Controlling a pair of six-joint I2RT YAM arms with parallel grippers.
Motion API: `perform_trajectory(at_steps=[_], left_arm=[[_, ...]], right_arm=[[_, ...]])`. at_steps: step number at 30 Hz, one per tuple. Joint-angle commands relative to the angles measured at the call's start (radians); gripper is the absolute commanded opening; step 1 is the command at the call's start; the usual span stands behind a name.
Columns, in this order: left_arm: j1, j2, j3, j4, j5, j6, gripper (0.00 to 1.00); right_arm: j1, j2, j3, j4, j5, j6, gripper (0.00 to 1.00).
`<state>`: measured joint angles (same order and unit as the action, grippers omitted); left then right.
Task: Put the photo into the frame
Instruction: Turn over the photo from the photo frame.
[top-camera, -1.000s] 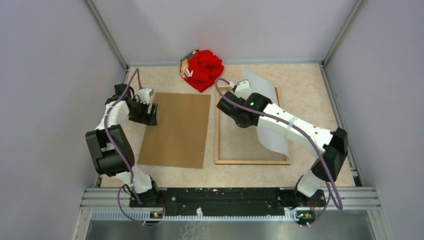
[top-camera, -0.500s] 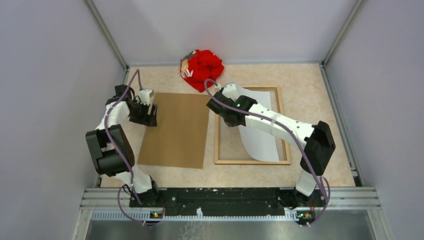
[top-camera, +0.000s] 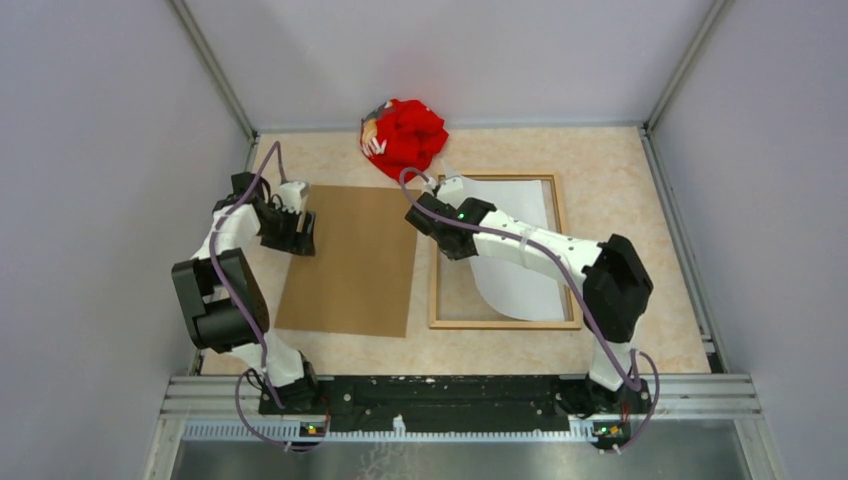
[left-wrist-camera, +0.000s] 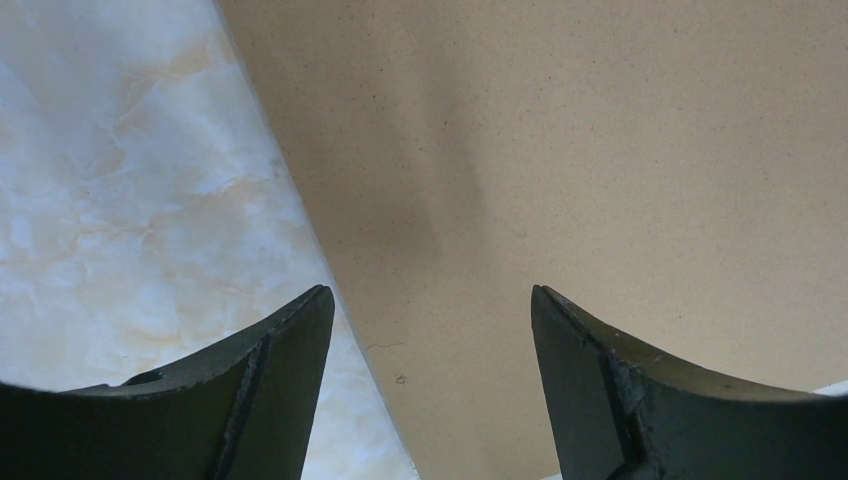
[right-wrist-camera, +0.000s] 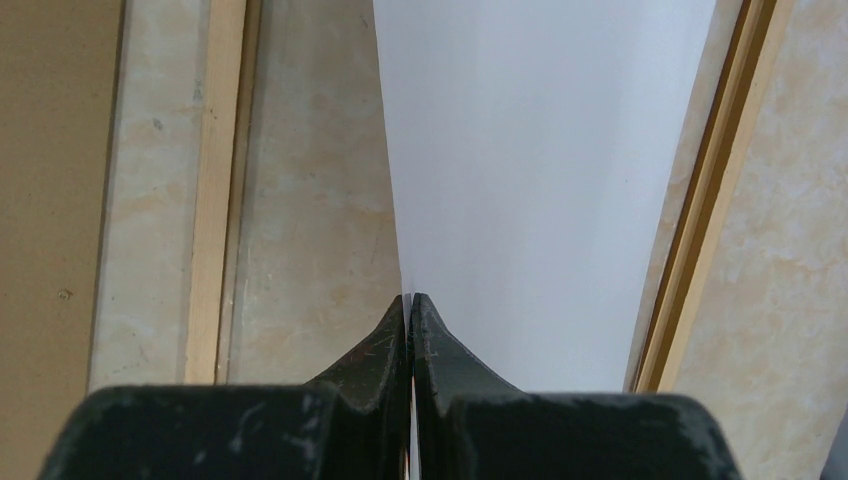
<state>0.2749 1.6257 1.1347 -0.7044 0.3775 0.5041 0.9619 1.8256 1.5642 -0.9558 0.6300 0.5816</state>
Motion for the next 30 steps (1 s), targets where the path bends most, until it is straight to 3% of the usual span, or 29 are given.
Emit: perform_trajectory(at_steps=[1, 30], left_arm=[[0.000, -0.013, -0.018, 0.021, 0.017, 0.019, 0.79], [0.002, -0.022, -0.019, 0.014, 0.023, 0.031, 0.77]], right_arm=[[0.012, 0.020, 0.014, 0.021, 0.034, 0.059, 0.00], [-0.014, 0.018, -0.097, 0.094, 0.080, 0.039, 0.00]])
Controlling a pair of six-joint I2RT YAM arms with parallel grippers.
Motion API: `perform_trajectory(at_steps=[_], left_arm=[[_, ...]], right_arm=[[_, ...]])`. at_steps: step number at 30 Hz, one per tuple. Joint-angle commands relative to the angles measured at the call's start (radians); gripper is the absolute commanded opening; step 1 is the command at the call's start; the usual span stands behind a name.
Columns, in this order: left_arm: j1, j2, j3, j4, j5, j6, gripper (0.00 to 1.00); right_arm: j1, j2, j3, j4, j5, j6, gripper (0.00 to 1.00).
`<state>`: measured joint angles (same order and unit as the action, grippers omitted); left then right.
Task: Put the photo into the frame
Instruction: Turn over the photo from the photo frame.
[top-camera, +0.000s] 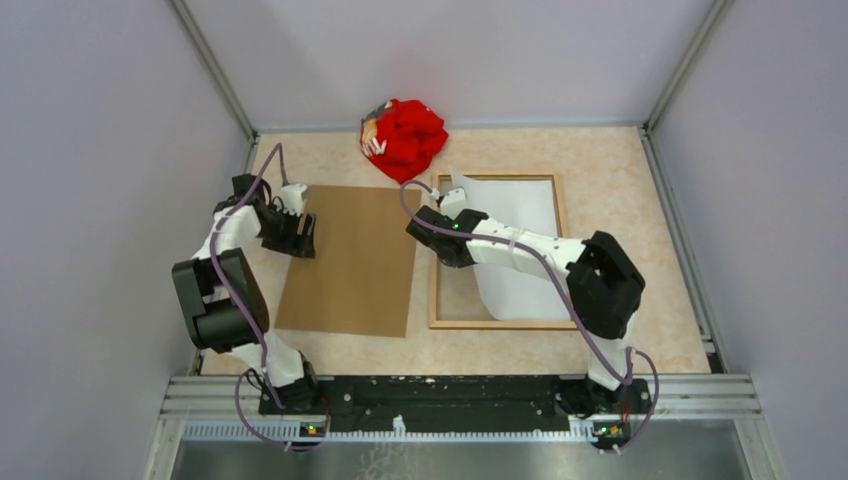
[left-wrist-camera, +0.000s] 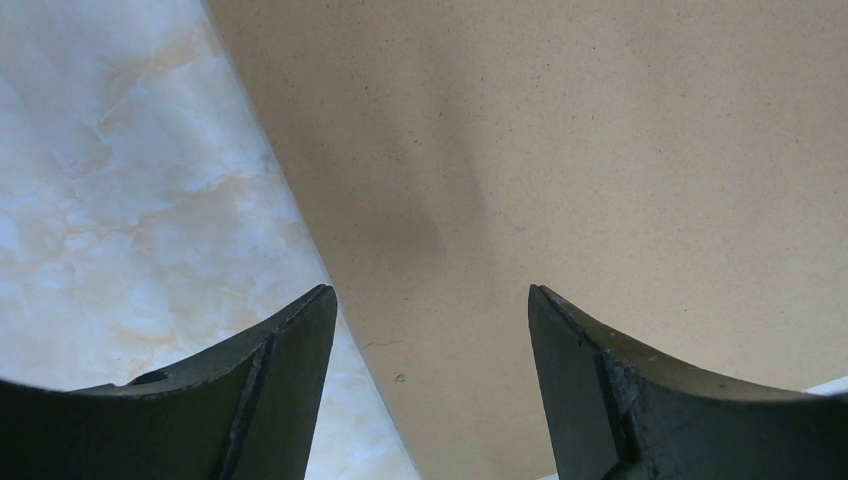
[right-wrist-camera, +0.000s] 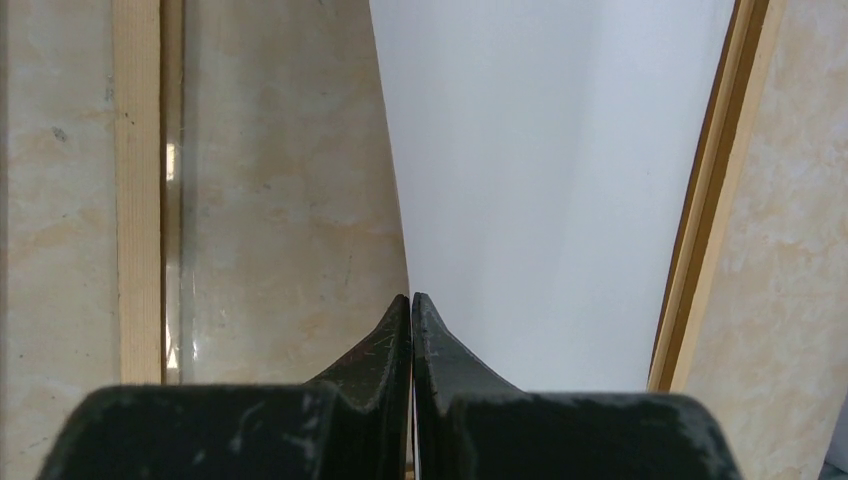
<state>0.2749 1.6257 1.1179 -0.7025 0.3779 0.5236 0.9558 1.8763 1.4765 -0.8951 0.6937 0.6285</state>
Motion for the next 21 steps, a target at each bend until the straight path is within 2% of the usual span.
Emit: perform_trajectory(at_steps=[1, 5, 8, 11, 13, 21], left_arm=[[0.001, -0.023, -0.003, 0.012, 0.024, 0.012, 0.77], [0.001, -0.022, -0.002, 0.011, 0.023, 0.012, 0.77], [0.001, -0.025, -0.003, 0.010, 0.024, 0.015, 0.78], [0.001, -0.031, -0.009, 0.014, 0.023, 0.021, 0.82], [0.002, -0.035, -0.015, 0.019, 0.019, 0.024, 0.82], [0.001, -0.040, -0.017, 0.009, 0.028, 0.035, 0.82]], right_arm=[[-0.008, -0.030, -0.010, 0.034, 0.014, -0.006, 0.00], [-0.009, -0.026, -0.008, 0.047, -0.009, -0.004, 0.02], [-0.010, -0.026, -0.005, 0.058, -0.027, -0.006, 0.18], [-0.020, -0.038, -0.001, 0.064, -0.071, -0.002, 0.45], [-0.033, -0.056, -0.008, 0.080, -0.113, -0.001, 0.57], [-0.079, -0.133, -0.070, 0.184, -0.307, -0.058, 0.77]])
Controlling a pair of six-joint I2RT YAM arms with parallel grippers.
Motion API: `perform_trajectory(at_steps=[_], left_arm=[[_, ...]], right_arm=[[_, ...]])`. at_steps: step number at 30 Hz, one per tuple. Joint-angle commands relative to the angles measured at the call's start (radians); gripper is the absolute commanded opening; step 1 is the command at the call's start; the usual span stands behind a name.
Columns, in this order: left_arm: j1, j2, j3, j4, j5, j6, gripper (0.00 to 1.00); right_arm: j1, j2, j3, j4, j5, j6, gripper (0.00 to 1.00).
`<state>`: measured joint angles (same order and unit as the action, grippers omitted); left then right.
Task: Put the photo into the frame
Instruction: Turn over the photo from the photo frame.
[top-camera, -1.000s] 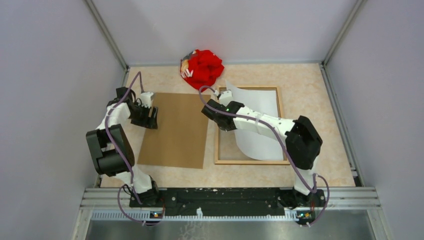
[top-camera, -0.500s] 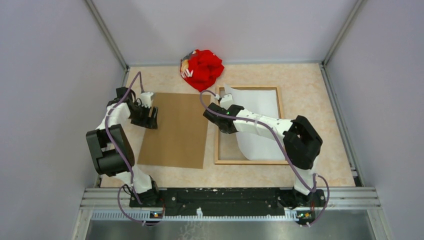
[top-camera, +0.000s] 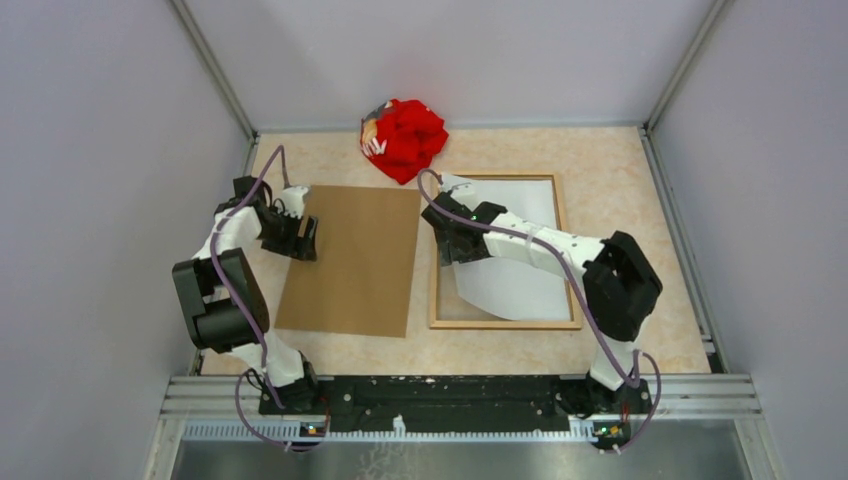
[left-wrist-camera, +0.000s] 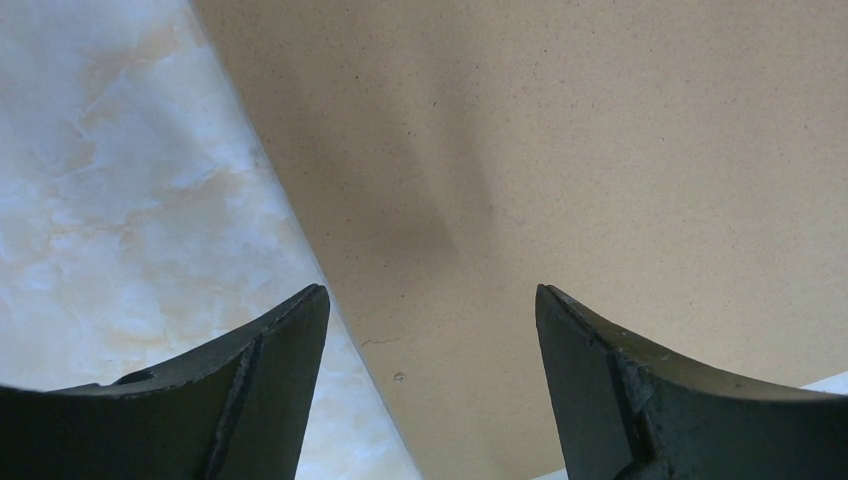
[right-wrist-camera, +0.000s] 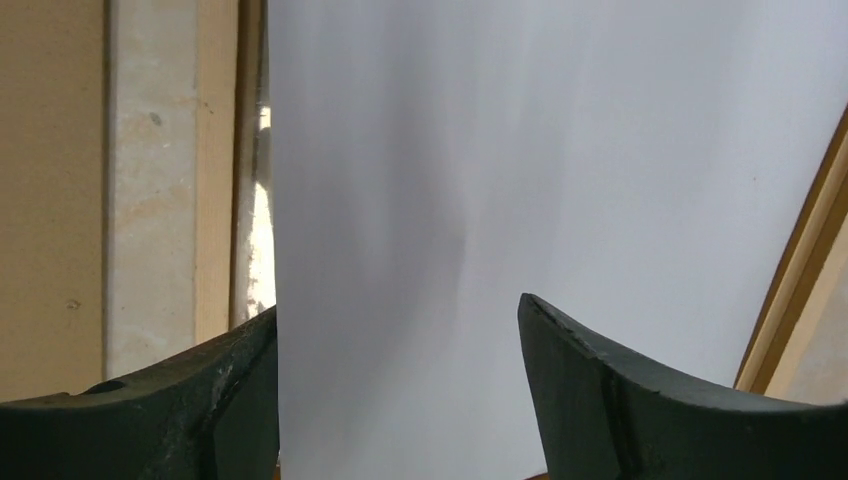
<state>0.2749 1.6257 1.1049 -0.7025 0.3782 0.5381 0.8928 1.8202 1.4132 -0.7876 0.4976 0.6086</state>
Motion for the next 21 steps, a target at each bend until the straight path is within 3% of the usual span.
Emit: perform_trajectory(at_steps=[1, 9, 21], left_arm=[[0.002, -0.039, -0.002, 0.009, 0.027, 0.021, 0.82], [0.001, -0.037, 0.007, 0.000, 0.031, 0.020, 0.81], [0.002, -0.028, 0.034, -0.009, 0.029, 0.007, 0.81]], right_arm=[[-0.018, -0.079, -0.007, 0.081, -0.124, -0.048, 0.80], [-0.052, -0.124, -0.059, 0.137, -0.247, -0.074, 0.98], [-0.095, -0.197, -0.101, 0.229, -0.389, -0.021, 0.97]])
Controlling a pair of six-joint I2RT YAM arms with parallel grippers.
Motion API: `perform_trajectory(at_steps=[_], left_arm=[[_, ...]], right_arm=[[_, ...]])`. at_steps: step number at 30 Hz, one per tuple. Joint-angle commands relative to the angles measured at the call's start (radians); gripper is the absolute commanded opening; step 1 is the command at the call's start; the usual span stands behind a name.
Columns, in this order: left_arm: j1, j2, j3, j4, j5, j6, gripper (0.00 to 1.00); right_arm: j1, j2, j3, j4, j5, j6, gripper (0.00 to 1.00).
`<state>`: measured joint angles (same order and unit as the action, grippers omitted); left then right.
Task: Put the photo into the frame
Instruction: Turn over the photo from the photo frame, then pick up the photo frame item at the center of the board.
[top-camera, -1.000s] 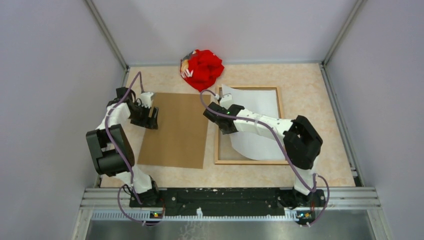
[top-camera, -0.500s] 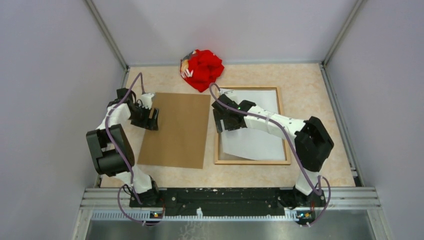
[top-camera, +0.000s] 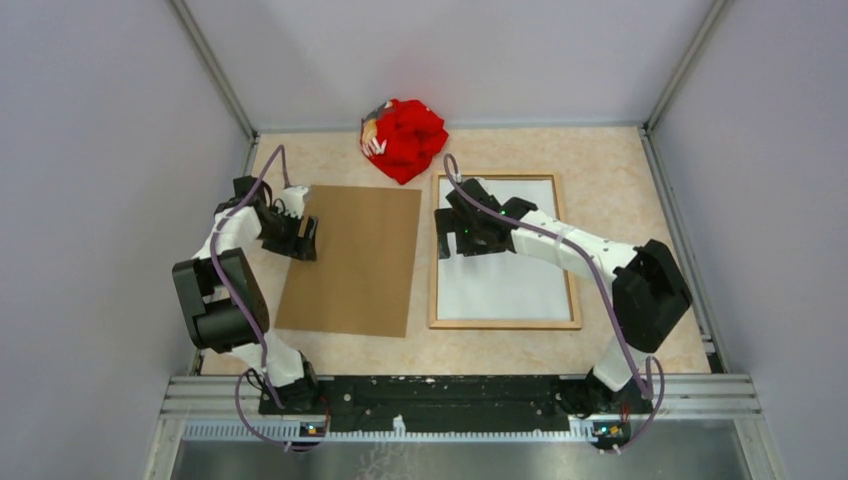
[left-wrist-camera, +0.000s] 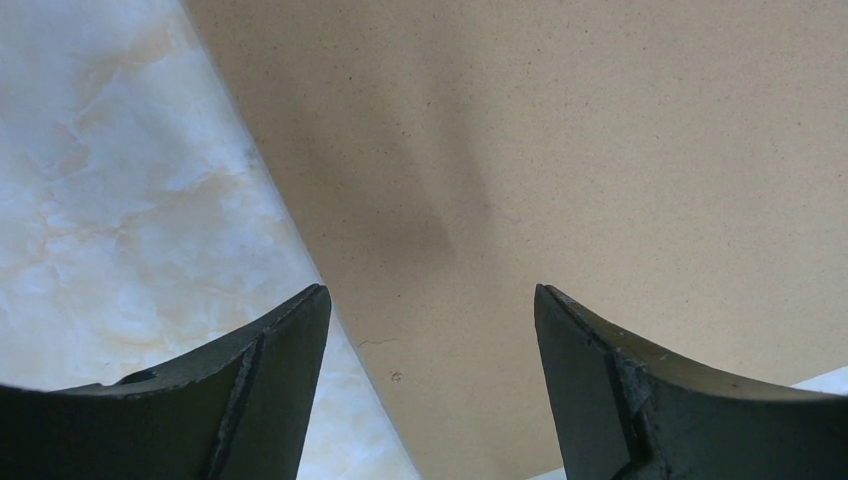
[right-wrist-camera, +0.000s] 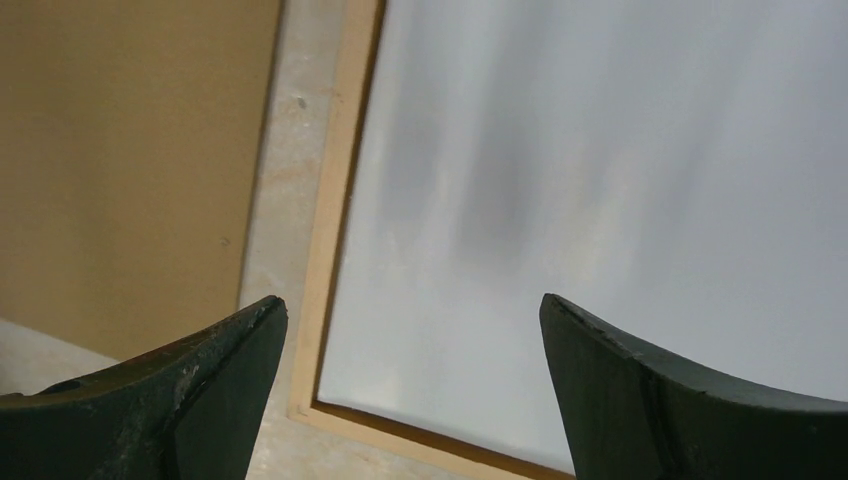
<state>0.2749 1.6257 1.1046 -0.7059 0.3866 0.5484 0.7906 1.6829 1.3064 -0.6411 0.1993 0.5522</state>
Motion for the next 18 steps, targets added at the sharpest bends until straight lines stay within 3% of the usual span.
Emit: perform_trajectory(at_steps=[1, 7, 11, 18], left_arm=[[0.005, -0.023, 0.040, -0.003, 0.014, -0.006, 0.82], [0.060, 0.028, 0.108, -0.002, -0.041, 0.019, 0.79], [0.120, 0.071, 0.156, 0.014, -0.096, 0.028, 0.68], [0.148, 0.102, 0.068, 0.167, -0.223, 0.037, 0.59]], right_arm=[[0.013, -0.061, 0.002, 0.103, -0.106, 0.056, 0.96], [0.112, 0.008, 0.049, 0.211, -0.146, 0.171, 0.93], [0.150, 0.148, 0.133, 0.210, -0.136, 0.245, 0.92], [0.151, 0.302, 0.228, 0.203, -0.087, 0.301, 0.92]])
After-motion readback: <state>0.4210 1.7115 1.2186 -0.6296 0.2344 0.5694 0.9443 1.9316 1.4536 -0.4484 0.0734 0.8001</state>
